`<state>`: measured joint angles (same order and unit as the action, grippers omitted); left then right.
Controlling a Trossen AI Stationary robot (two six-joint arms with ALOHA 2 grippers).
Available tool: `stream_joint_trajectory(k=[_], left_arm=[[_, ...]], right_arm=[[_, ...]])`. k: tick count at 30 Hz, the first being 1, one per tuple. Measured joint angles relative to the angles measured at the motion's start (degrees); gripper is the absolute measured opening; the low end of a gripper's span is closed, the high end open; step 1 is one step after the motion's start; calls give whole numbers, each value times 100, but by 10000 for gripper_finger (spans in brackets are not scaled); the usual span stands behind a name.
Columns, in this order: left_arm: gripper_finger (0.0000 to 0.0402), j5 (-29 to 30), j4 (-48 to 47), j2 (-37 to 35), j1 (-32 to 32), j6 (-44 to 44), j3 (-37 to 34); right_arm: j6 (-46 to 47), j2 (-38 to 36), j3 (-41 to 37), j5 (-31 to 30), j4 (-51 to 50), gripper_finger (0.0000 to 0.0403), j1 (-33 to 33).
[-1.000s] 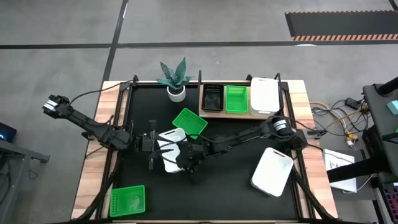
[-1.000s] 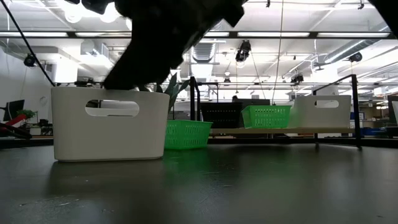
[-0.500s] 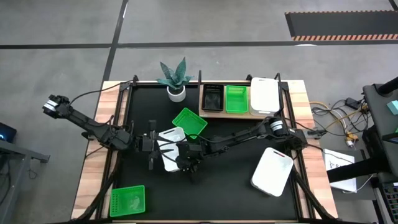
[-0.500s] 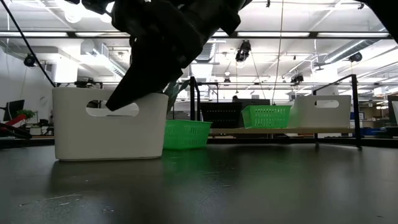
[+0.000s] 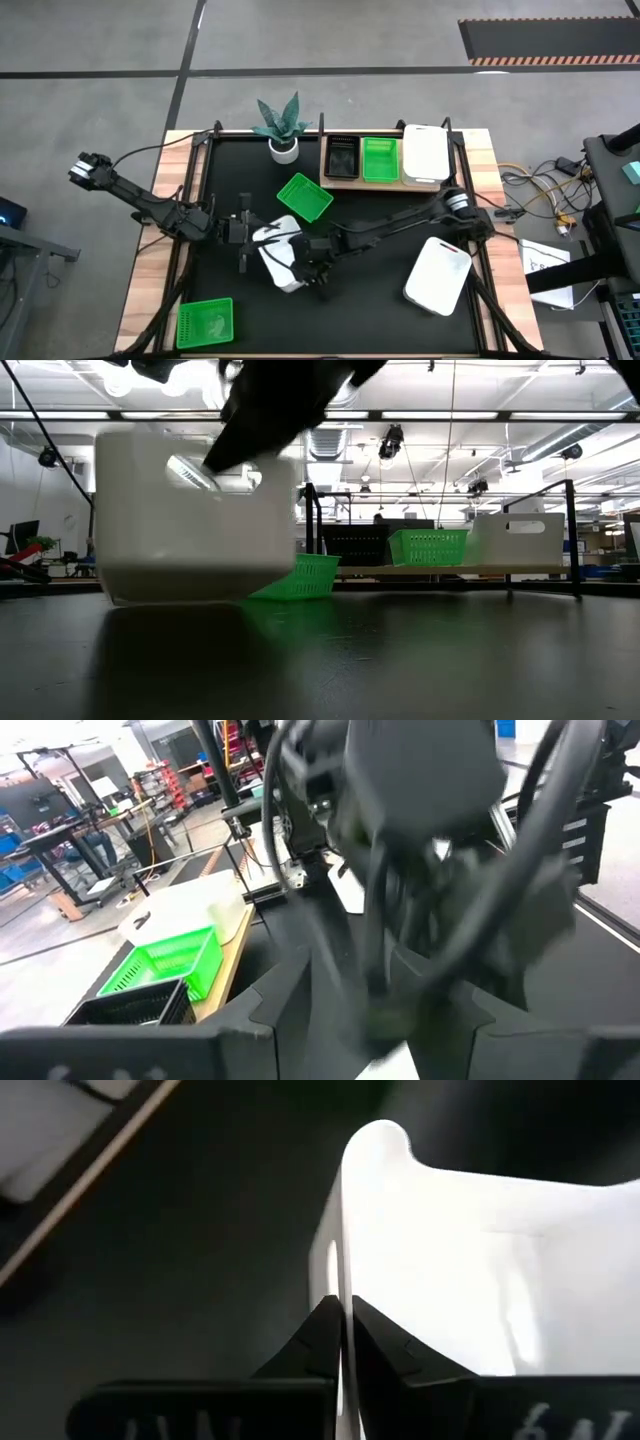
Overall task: Stack baskets on shelf by color
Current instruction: Stack the left white bin on the white bin on the shelf
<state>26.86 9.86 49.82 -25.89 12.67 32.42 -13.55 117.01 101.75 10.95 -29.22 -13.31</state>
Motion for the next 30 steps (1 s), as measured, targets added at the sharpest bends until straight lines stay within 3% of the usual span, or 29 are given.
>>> stream_joint_trajectory(k=[8, 16, 23, 30], left_arm=[[122, 17, 9, 1, 2, 0, -4], [122, 14, 18, 0, 0, -13, -4], [122, 12, 25, 2, 0, -20, -7], [122, 10, 30, 1, 1, -24, -4]], right_arm=[[91, -950, -2, 7, -1134, 9, -402], [797, -1897, -24, -133, -2375, 8, -795], [1429, -2593, -28, -1560, -3599, 8, -1011], [1243, -3211, -111, -2340, -3885, 8, -962]])
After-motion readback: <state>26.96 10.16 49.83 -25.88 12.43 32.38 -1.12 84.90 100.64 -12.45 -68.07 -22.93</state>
